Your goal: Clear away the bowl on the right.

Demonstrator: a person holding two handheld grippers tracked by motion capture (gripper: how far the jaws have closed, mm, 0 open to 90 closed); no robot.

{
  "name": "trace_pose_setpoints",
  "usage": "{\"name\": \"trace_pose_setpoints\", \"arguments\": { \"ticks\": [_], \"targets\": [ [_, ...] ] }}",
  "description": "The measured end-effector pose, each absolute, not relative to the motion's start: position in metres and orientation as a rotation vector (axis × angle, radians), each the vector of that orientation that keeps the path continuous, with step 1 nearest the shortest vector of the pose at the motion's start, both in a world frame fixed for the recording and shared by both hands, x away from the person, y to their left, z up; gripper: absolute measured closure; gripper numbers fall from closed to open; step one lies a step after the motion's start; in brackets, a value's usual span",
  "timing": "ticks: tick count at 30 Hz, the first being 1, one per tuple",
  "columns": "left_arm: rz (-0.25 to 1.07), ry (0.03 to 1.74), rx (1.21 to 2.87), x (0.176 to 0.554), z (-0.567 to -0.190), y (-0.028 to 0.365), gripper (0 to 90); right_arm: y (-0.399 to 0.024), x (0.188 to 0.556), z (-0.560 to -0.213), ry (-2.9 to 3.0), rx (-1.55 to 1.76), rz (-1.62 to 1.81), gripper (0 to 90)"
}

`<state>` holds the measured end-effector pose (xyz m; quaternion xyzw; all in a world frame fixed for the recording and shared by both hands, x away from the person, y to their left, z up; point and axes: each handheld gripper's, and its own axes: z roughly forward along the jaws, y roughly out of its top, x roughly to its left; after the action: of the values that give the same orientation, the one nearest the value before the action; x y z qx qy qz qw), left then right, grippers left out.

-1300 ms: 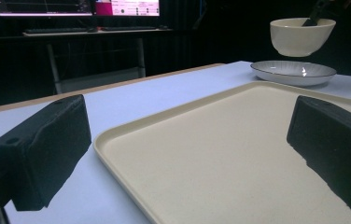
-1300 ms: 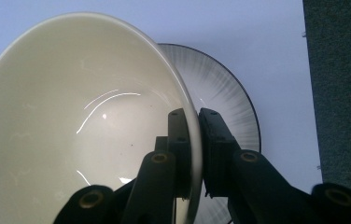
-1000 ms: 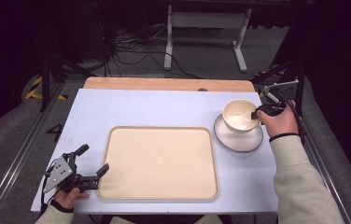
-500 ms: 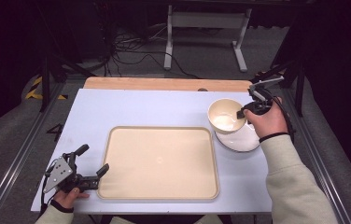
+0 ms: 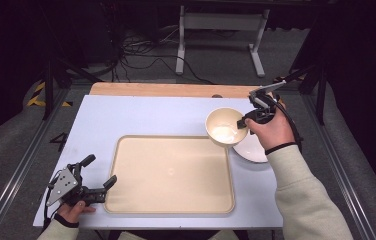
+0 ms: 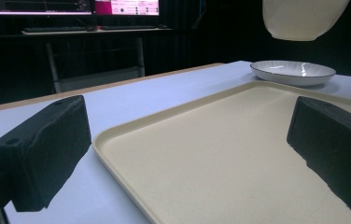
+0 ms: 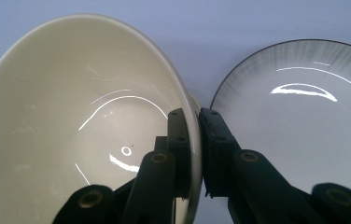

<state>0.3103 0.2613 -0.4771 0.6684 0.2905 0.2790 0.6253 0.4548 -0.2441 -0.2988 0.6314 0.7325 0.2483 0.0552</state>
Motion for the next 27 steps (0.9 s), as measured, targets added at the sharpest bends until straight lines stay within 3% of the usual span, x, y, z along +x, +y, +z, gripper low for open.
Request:
{"name": "trace_pose_setpoints", "arguments": {
  "ticks": [27],
  "targets": [
    [0.641, 0.664, 1.533, 0.310, -0.477, 0.261, 0.2, -0.164, 0.437, -0.289, 2.442, 1.736, 0.815, 83.5]
  ]
}}
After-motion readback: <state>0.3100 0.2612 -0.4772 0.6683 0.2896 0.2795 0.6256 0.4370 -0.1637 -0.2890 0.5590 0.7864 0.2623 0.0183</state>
